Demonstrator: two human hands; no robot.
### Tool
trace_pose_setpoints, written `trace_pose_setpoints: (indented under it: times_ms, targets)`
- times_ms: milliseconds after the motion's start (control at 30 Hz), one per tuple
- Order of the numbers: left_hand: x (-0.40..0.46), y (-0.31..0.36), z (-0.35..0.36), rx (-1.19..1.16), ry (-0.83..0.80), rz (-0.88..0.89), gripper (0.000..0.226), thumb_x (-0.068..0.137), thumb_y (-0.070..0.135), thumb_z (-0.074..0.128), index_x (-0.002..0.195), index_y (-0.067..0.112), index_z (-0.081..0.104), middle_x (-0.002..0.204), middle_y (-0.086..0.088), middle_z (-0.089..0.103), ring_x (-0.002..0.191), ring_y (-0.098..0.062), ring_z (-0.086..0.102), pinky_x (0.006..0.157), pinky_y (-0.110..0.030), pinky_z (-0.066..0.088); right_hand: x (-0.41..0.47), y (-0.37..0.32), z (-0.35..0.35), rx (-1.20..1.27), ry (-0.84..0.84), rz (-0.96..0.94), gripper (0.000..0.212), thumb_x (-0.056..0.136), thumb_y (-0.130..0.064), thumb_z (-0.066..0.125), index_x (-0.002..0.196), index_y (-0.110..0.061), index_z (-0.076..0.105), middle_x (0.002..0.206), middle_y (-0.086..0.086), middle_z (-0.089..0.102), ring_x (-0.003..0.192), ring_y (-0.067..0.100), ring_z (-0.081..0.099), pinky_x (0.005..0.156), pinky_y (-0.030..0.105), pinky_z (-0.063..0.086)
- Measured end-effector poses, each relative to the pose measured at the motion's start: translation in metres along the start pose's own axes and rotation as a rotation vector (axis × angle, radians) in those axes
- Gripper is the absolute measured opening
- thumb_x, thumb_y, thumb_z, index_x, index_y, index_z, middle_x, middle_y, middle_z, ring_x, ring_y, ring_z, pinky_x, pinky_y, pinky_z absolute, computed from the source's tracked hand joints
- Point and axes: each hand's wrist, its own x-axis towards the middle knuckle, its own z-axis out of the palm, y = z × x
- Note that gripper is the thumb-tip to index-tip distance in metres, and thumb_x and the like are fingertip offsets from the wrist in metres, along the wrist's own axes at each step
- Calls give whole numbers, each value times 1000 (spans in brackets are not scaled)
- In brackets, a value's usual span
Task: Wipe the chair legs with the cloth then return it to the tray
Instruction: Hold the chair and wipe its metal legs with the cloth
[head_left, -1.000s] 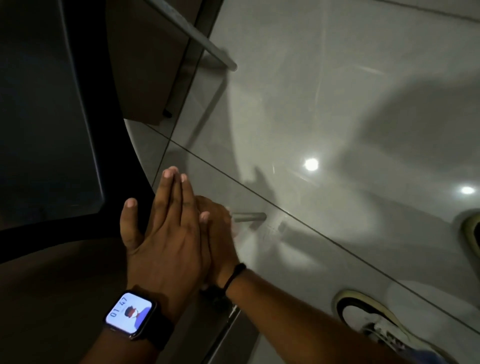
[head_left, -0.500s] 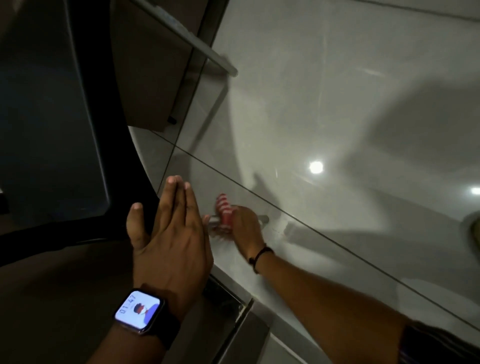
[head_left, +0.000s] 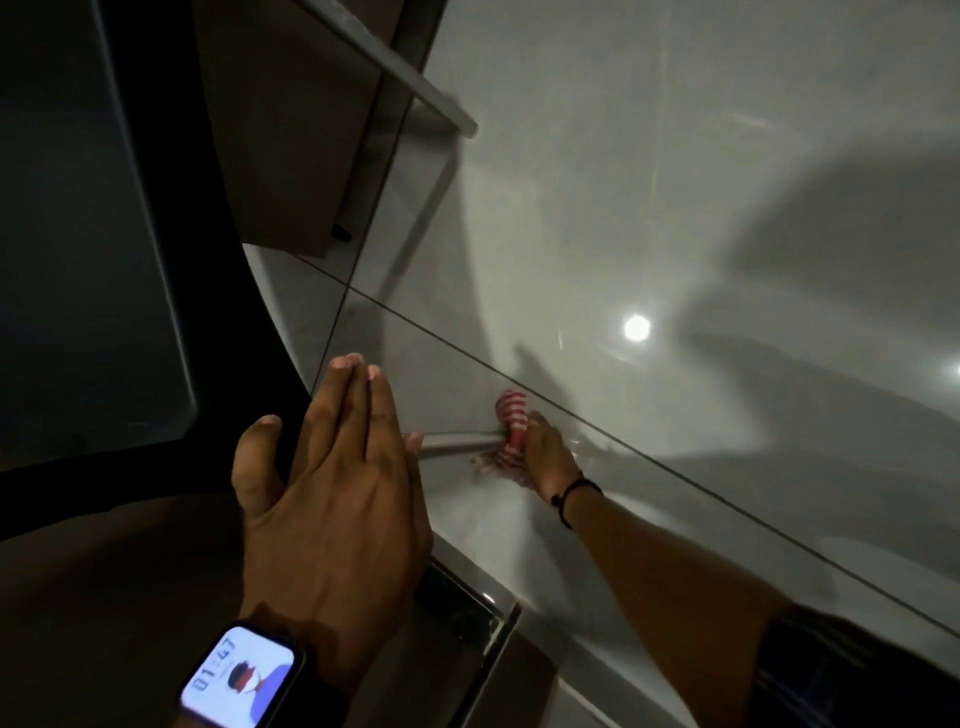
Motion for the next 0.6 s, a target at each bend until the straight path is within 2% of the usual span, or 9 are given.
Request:
trace_pose_setpoints:
  times_ms: [67, 100, 167, 233, 300, 367, 433, 500, 600]
  targets:
    - [-1, 2, -5, 17, -18, -8, 68, 100, 40, 8, 159, 6, 14, 168, -7, 17, 156, -15, -2, 123, -50, 19, -12, -11, 4, 200, 12, -25, 29, 110, 5, 47, 114, -17, 65, 102, 11, 68, 103, 15, 69, 76, 11, 57]
    - [-2, 4, -7, 31, -13, -9, 69, 99, 40, 6, 159, 7, 11, 169, -7, 14, 156, -15, -4, 123, -49, 17, -24, -23, 11, 280, 27, -93, 37, 106, 12, 50, 113, -18, 70, 97, 19, 69, 95, 4, 73, 73, 9, 59]
    - [-2, 7, -10, 24, -12, -10, 69, 98, 40, 4, 159, 8, 4, 170, -5, 7, 155, -14, -10, 124, -49, 14, -60, -43, 32, 361, 81, -278, 39, 108, 10, 49, 133, -10, 71, 126, 31, 69, 119, 3, 74, 102, 25, 64]
    - [-2, 9, -13, 17, -16, 5, 70, 96, 38, 6, 159, 7, 3, 170, -5, 4, 155, -15, -11, 126, -46, 2, -98, -58, 67, 42, 245, -576, 50, 114, -5, 51, 162, -17, 47, 163, 13, 55, 161, 18, 44, 135, 49, 35]
    - [-5, 10, -18, -46, 20, -1, 66, 98, 35, 14, 159, 9, 13, 170, -3, 8, 156, -16, -3, 122, -35, -16, -117, -74, 86, -117, 355, -762, 58, 118, -29, 48, 169, -42, 24, 168, -3, 44, 167, 9, 27, 141, 47, 18]
    - [-6, 9, -21, -104, 37, 3, 62, 101, 37, 24, 159, 18, 18, 169, 4, 7, 156, -14, 0, 120, -36, -16, -115, -97, 82, 12, 310, -723, 40, 118, -52, 30, 155, -49, 44, 153, -3, 57, 152, 14, 52, 133, 56, 34]
    - [-4, 7, -16, -98, 69, 28, 64, 99, 36, 26, 159, 16, 19, 169, 2, 8, 156, -17, 2, 122, -40, -9, -98, -97, 74, 33, 287, -692, 65, 114, -65, 21, 119, -29, 74, 113, 3, 78, 109, 23, 75, 101, 53, 60]
    - [0, 7, -12, -21, 95, 40, 69, 95, 33, 21, 157, 5, 20, 168, -8, 15, 156, -21, 5, 122, -39, -8, -67, -70, 57, -172, 286, -622, 66, 114, -63, 23, 99, -27, 76, 88, 0, 79, 85, 20, 76, 84, 45, 64]
    - [4, 9, -6, 42, 103, 16, 67, 99, 38, 21, 155, 2, 27, 164, -12, 28, 156, -21, 10, 120, -41, 1, -9, -3, 33, -239, 163, -325, 46, 118, -40, 32, 116, -25, 75, 110, 4, 80, 109, 25, 74, 105, 47, 60]
